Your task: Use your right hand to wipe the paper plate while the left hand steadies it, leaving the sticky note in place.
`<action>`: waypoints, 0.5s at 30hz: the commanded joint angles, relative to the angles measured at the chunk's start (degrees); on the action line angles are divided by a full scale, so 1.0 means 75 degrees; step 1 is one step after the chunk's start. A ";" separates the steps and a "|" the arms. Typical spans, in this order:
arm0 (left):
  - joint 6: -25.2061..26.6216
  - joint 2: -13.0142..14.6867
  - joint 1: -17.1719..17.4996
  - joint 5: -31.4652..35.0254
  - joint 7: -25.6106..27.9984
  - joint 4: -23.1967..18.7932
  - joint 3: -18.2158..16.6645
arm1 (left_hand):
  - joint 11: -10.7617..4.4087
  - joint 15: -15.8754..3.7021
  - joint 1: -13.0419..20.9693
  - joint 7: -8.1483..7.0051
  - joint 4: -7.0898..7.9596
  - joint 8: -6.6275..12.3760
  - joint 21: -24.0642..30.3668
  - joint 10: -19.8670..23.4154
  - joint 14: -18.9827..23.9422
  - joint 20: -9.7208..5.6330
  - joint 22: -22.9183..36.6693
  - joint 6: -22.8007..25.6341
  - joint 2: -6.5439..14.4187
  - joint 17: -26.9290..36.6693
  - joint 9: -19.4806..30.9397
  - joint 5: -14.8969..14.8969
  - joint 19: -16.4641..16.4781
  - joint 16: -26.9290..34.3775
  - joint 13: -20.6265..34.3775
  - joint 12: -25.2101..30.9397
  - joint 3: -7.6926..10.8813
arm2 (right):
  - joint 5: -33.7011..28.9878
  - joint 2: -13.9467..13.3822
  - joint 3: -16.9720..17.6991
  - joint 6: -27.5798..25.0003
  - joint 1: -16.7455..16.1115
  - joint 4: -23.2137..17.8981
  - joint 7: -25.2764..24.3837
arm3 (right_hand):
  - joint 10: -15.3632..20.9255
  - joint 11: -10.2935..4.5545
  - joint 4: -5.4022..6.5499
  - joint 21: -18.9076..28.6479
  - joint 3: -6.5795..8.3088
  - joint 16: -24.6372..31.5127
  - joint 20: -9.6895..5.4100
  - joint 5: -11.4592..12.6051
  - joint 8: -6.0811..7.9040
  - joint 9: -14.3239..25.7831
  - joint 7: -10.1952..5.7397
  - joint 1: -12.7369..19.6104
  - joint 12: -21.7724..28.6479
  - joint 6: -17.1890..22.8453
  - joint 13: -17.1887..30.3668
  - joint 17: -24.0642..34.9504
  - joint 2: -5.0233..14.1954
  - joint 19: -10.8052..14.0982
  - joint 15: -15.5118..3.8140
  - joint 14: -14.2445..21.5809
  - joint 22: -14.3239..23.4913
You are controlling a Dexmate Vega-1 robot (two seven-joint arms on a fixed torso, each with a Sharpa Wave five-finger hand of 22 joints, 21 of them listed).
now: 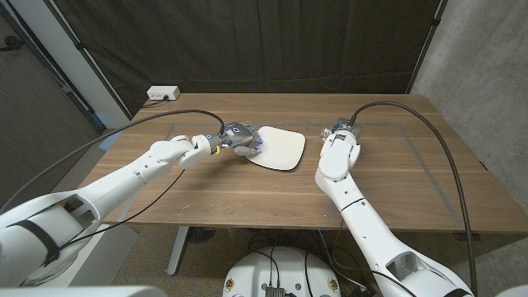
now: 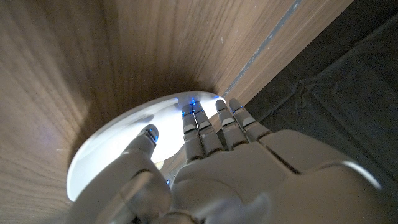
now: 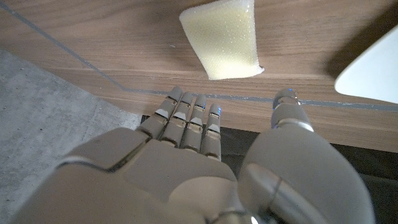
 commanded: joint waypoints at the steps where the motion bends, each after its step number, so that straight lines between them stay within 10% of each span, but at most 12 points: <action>1: -0.0056 -0.0040 -0.0059 -0.0028 0.0010 0.0100 0.0015 | -0.0026 -0.1086 -0.0017 0.0074 0.0057 0.0053 -0.0017 0.0081 0.0099 -0.0013 0.0024 0.0432 -0.0021 0.0014 0.0273 0.0048 0.0085 -0.0007 0.0022 0.0014 -0.0012 | -0.0485 0.0248 0.0156 0.0086 0.0213 0.0538 0.0436 | -0.0086 0.0005 0.0007 -0.0056 0.0014 -0.0016 -0.0033 0.0068 -0.0051 0.0038 -0.0024 0.0152 -0.0037 -0.0075 0.0030 0.0017 0.0000 -0.0033 -0.0335 -0.0077 0.0025; 8: -0.0064 -0.0040 -0.0070 -0.0039 0.0013 0.0115 0.0016 | -0.0020 -0.1088 -0.0048 0.0077 0.0090 0.0042 -0.0022 0.0087 0.0102 -0.0015 0.0025 0.0432 -0.0019 0.0015 0.0274 0.0052 0.0089 -0.0014 0.0023 0.0007 -0.0024 | -0.0568 0.0332 0.0264 0.0124 0.0346 0.0781 0.0720 | -0.0247 -0.0029 0.0083 -0.0066 -0.0031 -0.0019 -0.0031 0.0097 -0.0145 0.0037 -0.0176 0.0222 -0.0111 -0.0326 0.0033 0.0042 0.0034 -0.0025 -0.0343 -0.0152 0.0033; 15: -0.0065 -0.0043 -0.0081 -0.0023 0.0061 0.0132 0.0020 | -0.0017 -0.1099 -0.0090 0.0071 0.0136 0.0031 -0.0032 0.0098 0.0098 -0.0013 0.0026 0.0444 -0.0008 0.0016 0.0275 0.0059 0.0087 -0.0025 0.0023 -0.0001 -0.0038 | -0.0639 0.0368 0.0334 0.0178 0.0457 0.0870 0.1127 | -0.0597 -0.0124 0.0194 -0.0124 -0.0103 -0.0030 0.0013 0.0145 -0.0201 0.0024 -0.1000 0.0347 -0.0243 -0.0687 0.0039 0.0079 0.0197 -0.0119 -0.0266 -0.0360 0.0048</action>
